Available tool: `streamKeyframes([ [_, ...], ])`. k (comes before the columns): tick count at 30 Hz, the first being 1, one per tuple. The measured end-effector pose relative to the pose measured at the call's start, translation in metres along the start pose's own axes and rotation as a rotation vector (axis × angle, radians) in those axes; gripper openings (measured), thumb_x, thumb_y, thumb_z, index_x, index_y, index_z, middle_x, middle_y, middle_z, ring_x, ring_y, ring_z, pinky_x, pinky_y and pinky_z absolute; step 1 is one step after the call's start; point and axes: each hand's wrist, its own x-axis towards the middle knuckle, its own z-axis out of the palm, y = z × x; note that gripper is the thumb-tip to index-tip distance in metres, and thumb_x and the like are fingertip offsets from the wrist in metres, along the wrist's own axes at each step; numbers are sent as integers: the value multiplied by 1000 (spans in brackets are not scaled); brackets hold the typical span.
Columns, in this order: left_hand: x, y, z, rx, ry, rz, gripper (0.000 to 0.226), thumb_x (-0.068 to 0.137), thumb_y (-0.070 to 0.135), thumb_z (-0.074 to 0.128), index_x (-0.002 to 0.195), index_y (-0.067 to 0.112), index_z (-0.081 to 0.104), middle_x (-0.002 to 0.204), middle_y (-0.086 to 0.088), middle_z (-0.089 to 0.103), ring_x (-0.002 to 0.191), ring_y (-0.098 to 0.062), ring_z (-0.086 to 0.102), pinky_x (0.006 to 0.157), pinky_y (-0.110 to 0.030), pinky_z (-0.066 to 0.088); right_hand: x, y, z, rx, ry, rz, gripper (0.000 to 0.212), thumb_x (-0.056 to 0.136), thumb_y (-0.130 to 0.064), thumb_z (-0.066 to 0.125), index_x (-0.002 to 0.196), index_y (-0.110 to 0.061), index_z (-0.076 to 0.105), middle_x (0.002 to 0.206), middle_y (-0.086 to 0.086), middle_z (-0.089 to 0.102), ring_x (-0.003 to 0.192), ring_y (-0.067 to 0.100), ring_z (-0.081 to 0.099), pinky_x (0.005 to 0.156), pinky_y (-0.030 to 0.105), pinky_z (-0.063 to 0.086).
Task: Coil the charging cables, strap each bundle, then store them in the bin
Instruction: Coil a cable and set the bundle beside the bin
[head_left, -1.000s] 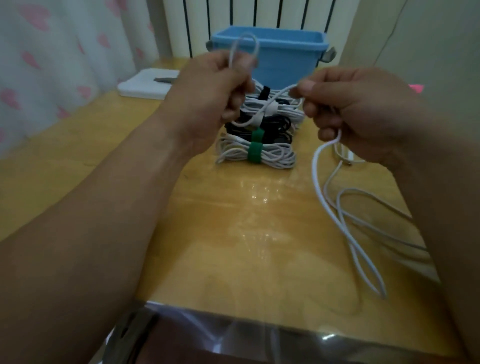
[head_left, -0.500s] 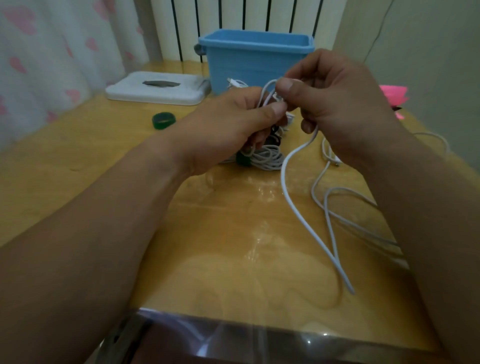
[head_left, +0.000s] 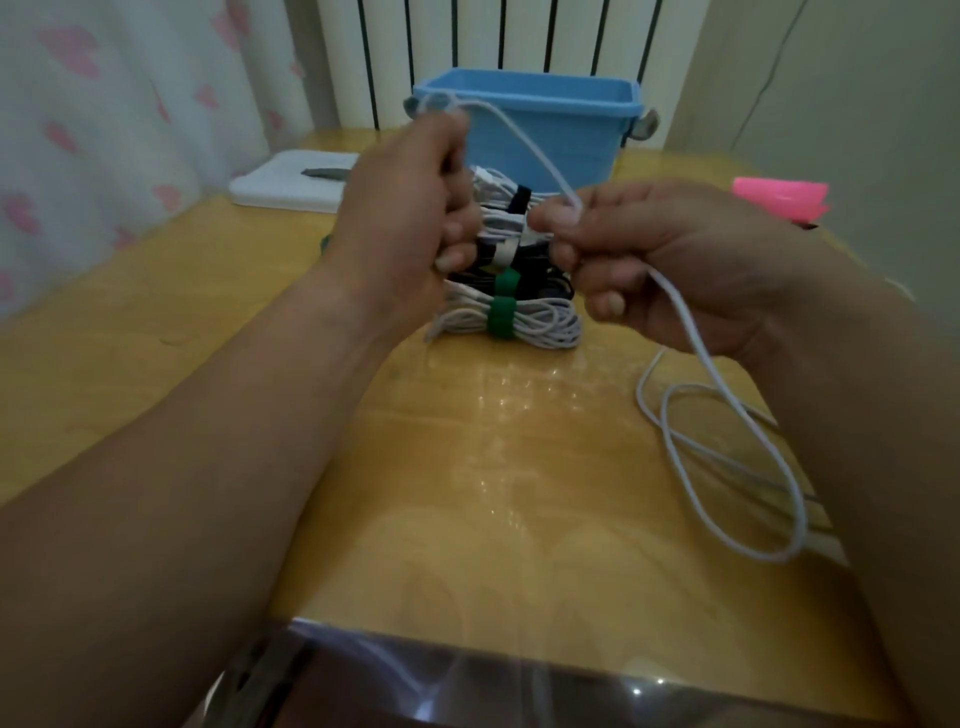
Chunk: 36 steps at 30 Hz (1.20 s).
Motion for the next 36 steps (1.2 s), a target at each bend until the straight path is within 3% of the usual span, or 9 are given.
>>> streamKeyframes([
  [4, 2, -4, 2, -83, 43, -5, 27, 111, 31, 55, 86, 22, 50, 65, 2, 35, 55, -13, 36, 50, -26, 36, -1, 3, 9, -150, 83, 11, 24, 110, -23, 53, 109, -8, 71, 68, 1, 53, 49, 9, 43, 49, 26, 47],
  [8, -5, -12, 17, 210, -84, 113, 33, 108, 40, 62, 100, 9, 61, 85, -16, 55, 73, -24, 54, 68, -36, 50, 2, 12, 20, -308, 116, -36, 31, 112, -32, 51, 102, -10, 70, 61, 0, 42, 51, 15, 42, 52, 33, 46],
  [12, -8, -9, 15, 251, -40, 100, 33, 111, 38, 56, 97, 10, 62, 93, -15, 67, 73, -25, 61, 55, -32, 49, 3, 16, 26, -316, 4, 15, 34, 111, -31, 51, 101, -4, 70, 58, 1, 37, 46, 14, 39, 51, 33, 40],
  [17, 0, -9, 14, -152, -93, 23, 27, 113, 29, 54, 91, 17, 46, 67, 0, 47, 58, -14, 50, 62, -33, 48, 2, 16, 24, -287, -100, 67, 36, 105, -22, 61, 114, 13, 64, 57, -1, 42, 46, 13, 47, 51, 32, 53],
  [21, 11, 4, -7, -210, 63, 99, 28, 114, 26, 53, 88, 20, 44, 64, 4, 38, 50, -8, 35, 44, -22, 32, -4, 9, 19, -205, -307, 198, 10, 97, -12, 67, 102, -4, 65, 63, 6, 49, 52, 18, 61, 64, 41, 64],
  [24, 19, 10, -25, -137, 157, 168, 27, 112, 25, 57, 87, 21, 47, 64, 5, 38, 52, -9, 32, 43, -22, 28, -10, -1, 1, -194, -389, 269, 17, 92, -11, 71, 106, -3, 66, 63, 8, 52, 54, 21, 66, 67, 43, 64],
  [27, 18, 12, -31, 13, 145, 196, 25, 109, 21, 61, 86, 22, 51, 63, 6, 38, 53, -9, 31, 42, -21, 28, -13, -9, -17, -317, -223, 257, 25, 93, -16, 76, 111, 0, 70, 63, 8, 53, 53, 21, 64, 66, 44, 64],
  [31, 2, 5, -8, 531, -83, 160, 24, 101, 41, 73, 99, 20, 62, 67, 16, 59, 58, 0, 54, 54, -20, 43, -9, -9, -22, -731, 253, -80, 13, 101, -32, 70, 103, -24, 80, 62, -1, 61, 60, 23, 70, 72, 51, 67],
  [36, -10, -6, 9, 734, -391, 71, 25, 95, 41, 79, 116, 29, 72, 107, 7, 79, 100, -4, 75, 87, -34, 64, -11, -12, -14, -759, 244, -267, 24, 97, -44, 72, 92, -21, 76, 67, 4, 72, 62, 25, 75, 67, 40, 64],
])
